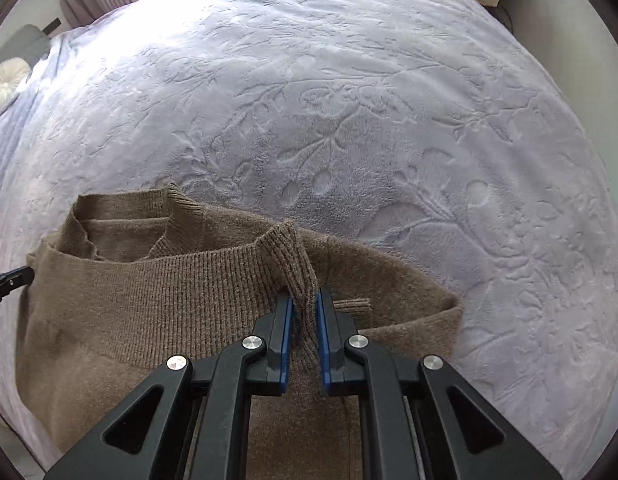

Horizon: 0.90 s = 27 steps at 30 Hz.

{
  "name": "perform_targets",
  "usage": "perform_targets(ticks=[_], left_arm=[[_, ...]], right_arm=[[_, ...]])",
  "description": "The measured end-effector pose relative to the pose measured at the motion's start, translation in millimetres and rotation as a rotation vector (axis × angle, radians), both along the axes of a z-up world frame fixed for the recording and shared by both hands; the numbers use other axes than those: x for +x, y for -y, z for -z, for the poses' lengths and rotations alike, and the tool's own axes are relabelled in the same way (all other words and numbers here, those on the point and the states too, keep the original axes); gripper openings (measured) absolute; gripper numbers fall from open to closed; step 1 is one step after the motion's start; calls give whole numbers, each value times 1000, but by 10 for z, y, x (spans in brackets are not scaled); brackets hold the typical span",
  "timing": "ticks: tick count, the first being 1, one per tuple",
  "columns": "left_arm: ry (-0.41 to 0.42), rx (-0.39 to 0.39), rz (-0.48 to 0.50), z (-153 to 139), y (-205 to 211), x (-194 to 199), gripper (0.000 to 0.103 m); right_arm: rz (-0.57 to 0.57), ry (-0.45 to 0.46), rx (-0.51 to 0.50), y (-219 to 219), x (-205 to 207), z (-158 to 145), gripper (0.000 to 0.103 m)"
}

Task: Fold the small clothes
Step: 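Lower the folded hem onto the sweater and open both grippers, then withdraw both open grippers from the folded sweater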

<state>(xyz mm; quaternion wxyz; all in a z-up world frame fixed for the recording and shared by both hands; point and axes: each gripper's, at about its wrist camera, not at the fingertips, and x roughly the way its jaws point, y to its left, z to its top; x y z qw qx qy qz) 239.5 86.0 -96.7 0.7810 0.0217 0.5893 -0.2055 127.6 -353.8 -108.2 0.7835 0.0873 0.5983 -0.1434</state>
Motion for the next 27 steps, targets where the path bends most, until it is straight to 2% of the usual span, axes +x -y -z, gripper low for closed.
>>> perform_targets(ticks=[1, 2, 3, 5, 8, 10, 14, 16, 17, 18, 19, 20, 22, 23, 24, 25, 26, 27], left_arm=[[-2, -5, 10, -32, -40, -9, 12], [-8, -6, 30, -52, -69, -24, 16], [-15, -4, 45, -56, -135, -14, 37], [3, -4, 51, -120, -174, -42, 67], [21, -54, 79, -275, -238, -110, 68], [5, -42, 108, -249, -207, -104, 68], [-87, 11, 155, 64, 47, -148, 68], [-71, 64, 151, 152, 123, -175, 67], [-49, 95, 143, 180, 172, -195, 67], [-21, 127, 136, 193, 212, -214, 67], [18, 170, 131, 199, 261, -232, 67], [67, 226, 127, 191, 311, -245, 68], [128, 298, 104, 138, 370, -249, 68], [147, 313, 86, 96, 381, -244, 67], [158, 316, 71, 32, 344, -250, 67], [156, 292, 69, -42, 282, -267, 67], [139, 244, 80, -123, 195, -301, 67], [124, 209, 90, -182, 113, -346, 68]], right_arm=[[-7, 12, 12, 3, -8, -27, 13], [-21, 23, 42, 11, -22, -57, 17], [-23, 17, 55, 21, -27, -60, 23], [-17, -7, 58, 65, -62, -94, 35], [16, 35, 87, 153, -222, -248, 50], [62, 60, 126, 212, -401, -328, 51], [126, 24, 187, 309, -724, -287, 51], [115, -12, 199, 273, -777, -213, 52], [99, -36, 203, 242, -775, -157, 48], [81, -71, 194, 192, -765, -95, 21], [58, -108, 148, 135, -737, -38, 10], [34, -134, 83, 87, -716, 1, 9], [33, -139, 16, 80, -708, 18, 9], [62, -130, 5, 109, -724, -3, 10], [103, -113, 0, 148, -763, -60, 19], [130, -93, 3, 176, -806, -119, 22], [156, -70, 20, 212, -879, -199, 32], [164, -48, 78, 244, -957, -258, 45]])
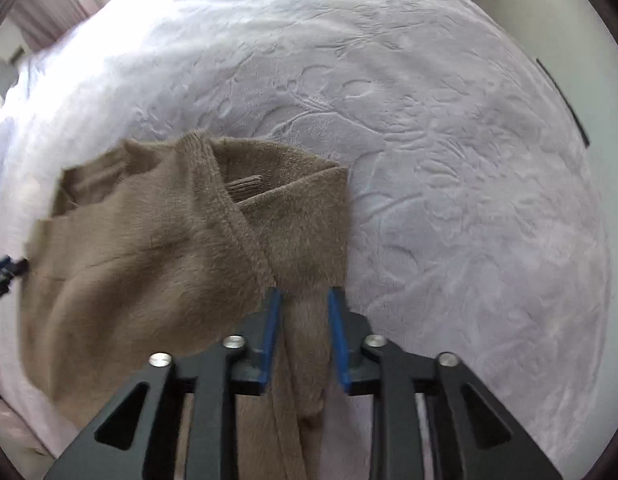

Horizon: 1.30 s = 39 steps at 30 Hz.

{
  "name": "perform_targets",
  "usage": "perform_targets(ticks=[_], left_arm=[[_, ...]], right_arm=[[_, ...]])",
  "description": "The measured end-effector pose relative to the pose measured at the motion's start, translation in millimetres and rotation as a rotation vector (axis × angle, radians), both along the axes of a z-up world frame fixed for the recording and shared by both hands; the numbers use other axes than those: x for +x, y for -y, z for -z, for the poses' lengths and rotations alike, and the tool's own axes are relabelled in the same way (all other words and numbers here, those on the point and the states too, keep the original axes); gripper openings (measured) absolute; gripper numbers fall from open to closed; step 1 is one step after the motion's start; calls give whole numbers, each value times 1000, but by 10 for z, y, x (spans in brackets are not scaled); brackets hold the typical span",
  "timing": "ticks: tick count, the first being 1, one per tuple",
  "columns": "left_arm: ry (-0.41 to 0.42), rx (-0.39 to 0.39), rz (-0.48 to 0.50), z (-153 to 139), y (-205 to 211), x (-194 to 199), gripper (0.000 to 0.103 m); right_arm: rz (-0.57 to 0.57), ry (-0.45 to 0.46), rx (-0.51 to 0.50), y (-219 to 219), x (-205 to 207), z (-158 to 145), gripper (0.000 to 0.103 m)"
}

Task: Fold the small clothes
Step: 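Withdraw both open grippers from the folded sweater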

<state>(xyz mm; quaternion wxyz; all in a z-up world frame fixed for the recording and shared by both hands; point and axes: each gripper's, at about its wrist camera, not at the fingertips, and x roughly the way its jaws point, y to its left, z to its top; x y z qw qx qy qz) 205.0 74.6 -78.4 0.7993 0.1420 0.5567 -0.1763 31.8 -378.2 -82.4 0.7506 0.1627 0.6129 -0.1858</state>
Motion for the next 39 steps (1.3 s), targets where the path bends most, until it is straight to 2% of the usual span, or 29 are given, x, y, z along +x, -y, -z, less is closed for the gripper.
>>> perform_targets(ticks=[2, 3, 6, 8, 10, 12, 14, 15, 16, 17, 20, 22, 27, 30, 34, 36, 39], left_arm=[[-41, -52, 26, -92, -207, -151, 68], [-58, -69, 32, -102, -272, -231, 68], [-121, -109, 24, -93, -537, -566, 68], [-160, -139, 11, -49, -669, -800, 68], [-177, -157, 14, -13, -726, -1008, 68], [-182, -122, 11, 122, -662, -1115, 68], [-201, -76, -8, 286, -579, -1134, 68], [-205, -70, -23, 344, -564, -1148, 68], [-201, -60, -37, 391, -546, -1160, 68], [-191, -30, -50, 458, -525, -1180, 68], [-205, 85, -56, 751, -467, -1255, 68], [-204, 64, -71, 763, -524, -1314, 68], [-206, 62, -97, 584, -808, -1484, 68], [-224, 47, -112, 490, -1016, -1657, 68], [-261, 22, -140, 426, -1191, -1955, 68], [-275, 10, -149, 397, -1238, -2118, 68], [-300, -15, -151, 372, -1275, -2380, 68]], right_arm=[[34, 54, 151, 40, -257, -115, 64], [54, 68, 178, 41, -374, -153, 65], [137, 105, 299, -77, -840, -193, 65], [195, 120, 394, -225, -1172, -98, 65], [233, 107, 458, -341, -1298, 38, 65], [285, 96, 497, -413, -1361, 233, 65], [370, 122, 536, -383, -1354, 425, 65], [419, 138, 551, -355, -1344, 485, 53], [445, 153, 554, -332, -1326, 495, 36], [457, 153, 541, -312, -1294, 483, 9], [416, 88, 439, -317, -1258, 459, 9], [391, 66, 413, -306, -1266, 486, 9], [353, 57, 390, -350, -1261, 425, 10], [336, 35, 363, -385, -1304, 326, 25], [301, 6, 361, -547, -1386, 203, 33], [286, -9, 364, -639, -1462, 156, 46], [267, -30, 371, -814, -1557, 113, 49]])
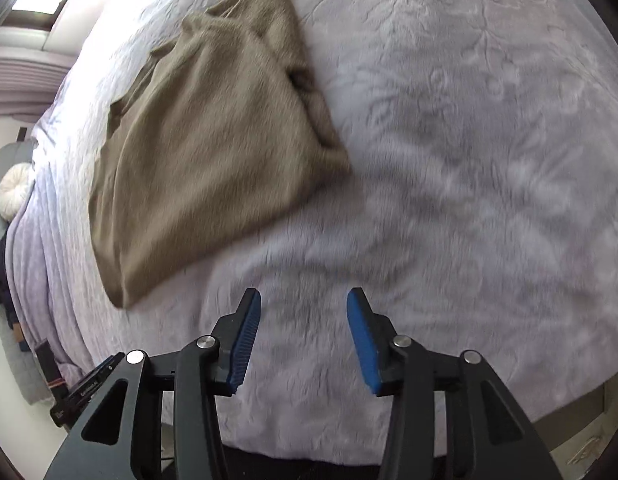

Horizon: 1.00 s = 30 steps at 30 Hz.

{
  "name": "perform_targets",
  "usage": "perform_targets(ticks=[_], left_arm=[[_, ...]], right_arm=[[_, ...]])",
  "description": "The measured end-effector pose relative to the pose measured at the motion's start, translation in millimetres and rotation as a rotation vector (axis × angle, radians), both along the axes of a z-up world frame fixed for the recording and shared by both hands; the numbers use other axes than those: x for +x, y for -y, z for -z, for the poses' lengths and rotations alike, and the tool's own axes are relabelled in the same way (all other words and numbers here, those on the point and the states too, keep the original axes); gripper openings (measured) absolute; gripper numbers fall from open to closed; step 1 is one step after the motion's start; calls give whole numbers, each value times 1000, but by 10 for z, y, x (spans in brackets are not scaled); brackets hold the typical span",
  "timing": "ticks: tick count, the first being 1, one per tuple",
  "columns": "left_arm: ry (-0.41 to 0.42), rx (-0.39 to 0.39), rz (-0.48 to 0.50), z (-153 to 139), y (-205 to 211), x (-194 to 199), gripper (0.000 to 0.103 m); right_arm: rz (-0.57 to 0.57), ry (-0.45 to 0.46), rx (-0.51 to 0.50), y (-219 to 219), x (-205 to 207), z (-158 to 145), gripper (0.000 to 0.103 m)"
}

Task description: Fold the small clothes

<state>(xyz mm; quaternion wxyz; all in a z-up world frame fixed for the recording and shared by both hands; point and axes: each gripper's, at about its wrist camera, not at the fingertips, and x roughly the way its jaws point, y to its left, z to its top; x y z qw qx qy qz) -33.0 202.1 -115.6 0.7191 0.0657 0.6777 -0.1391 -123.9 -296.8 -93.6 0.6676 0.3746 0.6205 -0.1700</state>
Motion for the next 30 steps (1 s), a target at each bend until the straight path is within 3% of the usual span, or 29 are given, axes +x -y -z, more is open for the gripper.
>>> perform_targets(ticks=[12, 17, 19, 20, 21, 24, 30], left_arm=[[9, -99, -28, -245, -137, -492, 68], [3, -231, -21, -365, -220, -279, 68], [19, -276, -30, -467, -234, -264, 78], [31, -296, -43, -504, -261, -259, 99], [48, -311, -58, -549, -284, -244, 103], [79, -327, -91, -628, -335, -157, 103], [66, -243, -159, -489, -411, 79, 103]], right_arm=[[-100, -13, 75, -779, -74, -37, 52], [-170, -14, 60, -981, 30, -98, 54], [-188, -16, 54, -1029, 71, -120, 57], [-200, -16, 52, -1061, 107, -130, 57], [-208, -17, 49, -1078, 129, -138, 57], [-247, -21, 36, -1169, 256, -168, 58], [-387, 2, 36, -1486, 808, -202, 63]])
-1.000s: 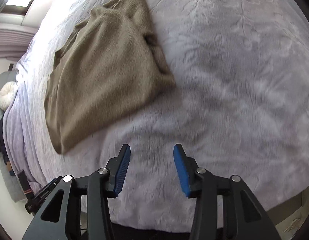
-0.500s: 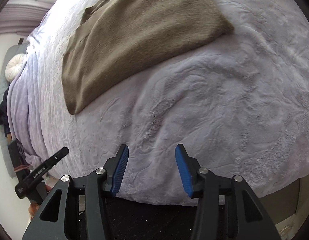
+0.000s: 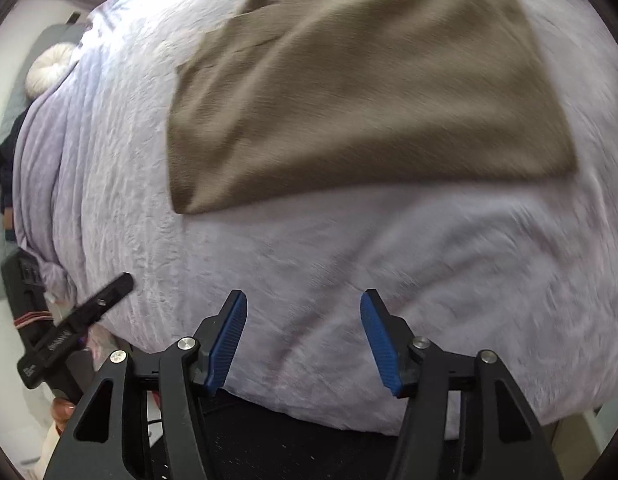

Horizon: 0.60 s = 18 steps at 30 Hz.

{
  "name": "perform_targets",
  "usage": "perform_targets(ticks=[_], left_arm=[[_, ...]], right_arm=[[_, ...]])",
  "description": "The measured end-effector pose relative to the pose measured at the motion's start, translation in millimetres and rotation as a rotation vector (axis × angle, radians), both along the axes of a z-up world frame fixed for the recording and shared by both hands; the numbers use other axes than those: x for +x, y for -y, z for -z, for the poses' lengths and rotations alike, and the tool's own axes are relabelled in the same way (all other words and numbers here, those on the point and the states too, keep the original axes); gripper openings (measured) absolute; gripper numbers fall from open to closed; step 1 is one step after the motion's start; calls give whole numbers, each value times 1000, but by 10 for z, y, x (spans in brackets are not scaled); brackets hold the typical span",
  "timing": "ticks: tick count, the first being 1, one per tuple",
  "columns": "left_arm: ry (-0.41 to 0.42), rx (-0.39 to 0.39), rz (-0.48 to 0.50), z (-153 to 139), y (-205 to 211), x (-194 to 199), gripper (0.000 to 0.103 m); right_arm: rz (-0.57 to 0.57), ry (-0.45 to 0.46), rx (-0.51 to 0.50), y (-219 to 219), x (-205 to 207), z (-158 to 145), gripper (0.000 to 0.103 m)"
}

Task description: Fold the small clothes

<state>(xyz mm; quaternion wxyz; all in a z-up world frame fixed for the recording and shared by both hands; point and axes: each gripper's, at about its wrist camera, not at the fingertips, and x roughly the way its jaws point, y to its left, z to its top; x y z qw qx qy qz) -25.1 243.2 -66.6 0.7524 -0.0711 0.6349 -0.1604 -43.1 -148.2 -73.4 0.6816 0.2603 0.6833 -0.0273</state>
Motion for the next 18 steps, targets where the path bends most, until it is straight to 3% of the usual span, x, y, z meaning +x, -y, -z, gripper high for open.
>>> perform_targets(ticks=[2, 5, 8, 15, 18], left_arm=[[-15, -4, -12, 95, -53, 19, 103], [-28, -10, -26, 189, -185, 36, 103], [-22, -7, -35, 245, -289, 40, 103], [-28, 18, -94, 307, -539, 15, 103], [6, 60, -138, 285, -628, -3, 103]], right_arm=[[-69, 30, 25, -188, 245, -6, 62], [-199, 85, 49, -573, 658, 26, 42], [-310, 83, 1, -977, 1065, 216, 42], [-383, -5, -61, -1399, 1603, 873, 38], [-423, -17, 17, -1567, 1637, 1029, 38]])
